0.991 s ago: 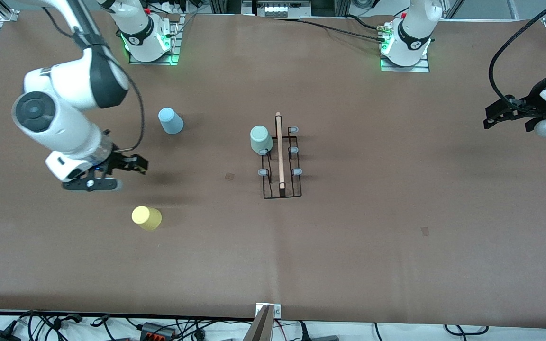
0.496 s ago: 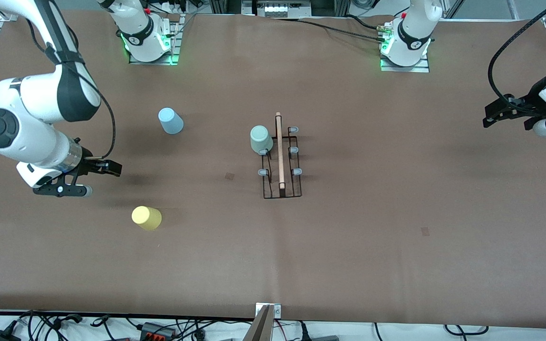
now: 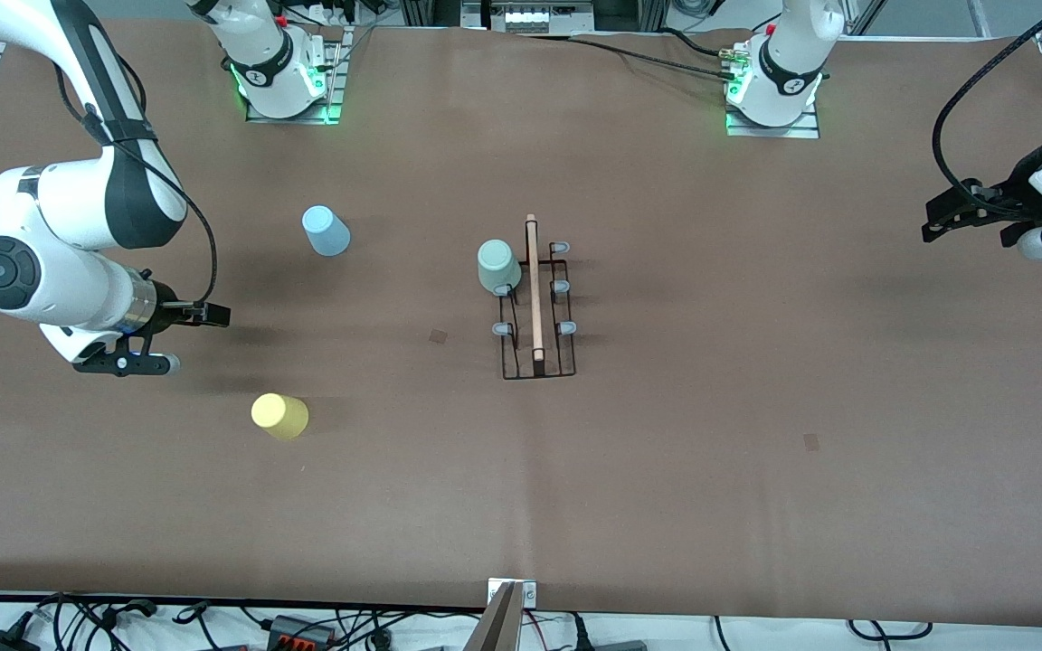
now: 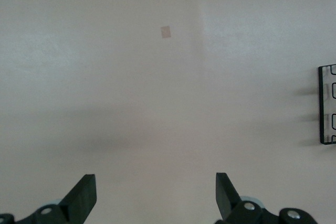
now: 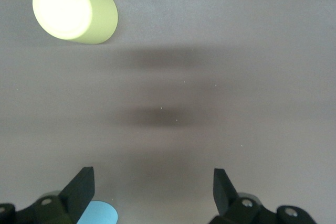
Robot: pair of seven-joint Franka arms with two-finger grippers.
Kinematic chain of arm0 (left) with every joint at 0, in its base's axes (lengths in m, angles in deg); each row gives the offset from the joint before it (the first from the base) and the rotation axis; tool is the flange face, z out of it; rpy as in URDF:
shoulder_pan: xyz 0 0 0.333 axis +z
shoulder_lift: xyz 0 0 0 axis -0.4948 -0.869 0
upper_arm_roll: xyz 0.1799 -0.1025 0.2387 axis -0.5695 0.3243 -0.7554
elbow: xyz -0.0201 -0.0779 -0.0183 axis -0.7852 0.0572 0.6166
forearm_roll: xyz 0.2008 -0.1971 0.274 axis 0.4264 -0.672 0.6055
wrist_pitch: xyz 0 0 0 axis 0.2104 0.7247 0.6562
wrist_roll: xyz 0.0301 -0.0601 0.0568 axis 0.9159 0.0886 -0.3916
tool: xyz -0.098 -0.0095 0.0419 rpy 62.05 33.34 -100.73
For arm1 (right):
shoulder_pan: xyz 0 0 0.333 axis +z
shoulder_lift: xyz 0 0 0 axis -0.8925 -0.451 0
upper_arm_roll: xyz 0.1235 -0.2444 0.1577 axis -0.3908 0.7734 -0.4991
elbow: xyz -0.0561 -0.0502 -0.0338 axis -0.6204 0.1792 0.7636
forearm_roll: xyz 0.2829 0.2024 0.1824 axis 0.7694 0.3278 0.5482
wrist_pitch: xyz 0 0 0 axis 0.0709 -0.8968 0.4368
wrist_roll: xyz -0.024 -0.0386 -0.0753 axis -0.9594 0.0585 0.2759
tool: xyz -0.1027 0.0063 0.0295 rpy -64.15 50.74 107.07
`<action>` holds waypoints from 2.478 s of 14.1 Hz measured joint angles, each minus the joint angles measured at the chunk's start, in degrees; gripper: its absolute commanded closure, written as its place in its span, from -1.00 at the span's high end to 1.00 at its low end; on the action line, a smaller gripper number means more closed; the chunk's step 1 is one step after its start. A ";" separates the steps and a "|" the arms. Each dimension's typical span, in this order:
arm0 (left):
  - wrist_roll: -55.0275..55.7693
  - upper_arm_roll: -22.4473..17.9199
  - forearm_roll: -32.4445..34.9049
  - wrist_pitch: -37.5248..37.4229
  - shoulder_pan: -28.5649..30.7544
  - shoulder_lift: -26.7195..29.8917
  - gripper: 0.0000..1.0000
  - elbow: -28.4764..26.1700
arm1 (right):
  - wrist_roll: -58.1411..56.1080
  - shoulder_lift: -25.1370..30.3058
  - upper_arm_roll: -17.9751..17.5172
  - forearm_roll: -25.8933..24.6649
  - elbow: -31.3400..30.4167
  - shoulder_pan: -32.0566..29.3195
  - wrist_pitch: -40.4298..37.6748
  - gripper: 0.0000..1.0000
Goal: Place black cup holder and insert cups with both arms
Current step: 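Move the right gripper over to the yellow cup, then close the right gripper around the yellow cup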
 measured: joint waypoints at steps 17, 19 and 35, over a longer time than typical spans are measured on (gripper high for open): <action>0.00 -0.17 0.00 0.00 0.37 -0.04 1.00 0.00 | -1.53 -0.09 2.57 -0.62 1.04 -3.83 2.88 1.00; 0.00 -0.17 0.00 0.00 0.37 -0.04 1.00 0.00 | -1.55 -0.78 3.19 -2.46 1.91 -4.07 5.40 1.00; 0.00 -0.20 0.00 0.00 0.42 -0.06 1.00 0.04 | -1.85 -15.40 2.68 2.55 9.46 5.45 27.85 1.00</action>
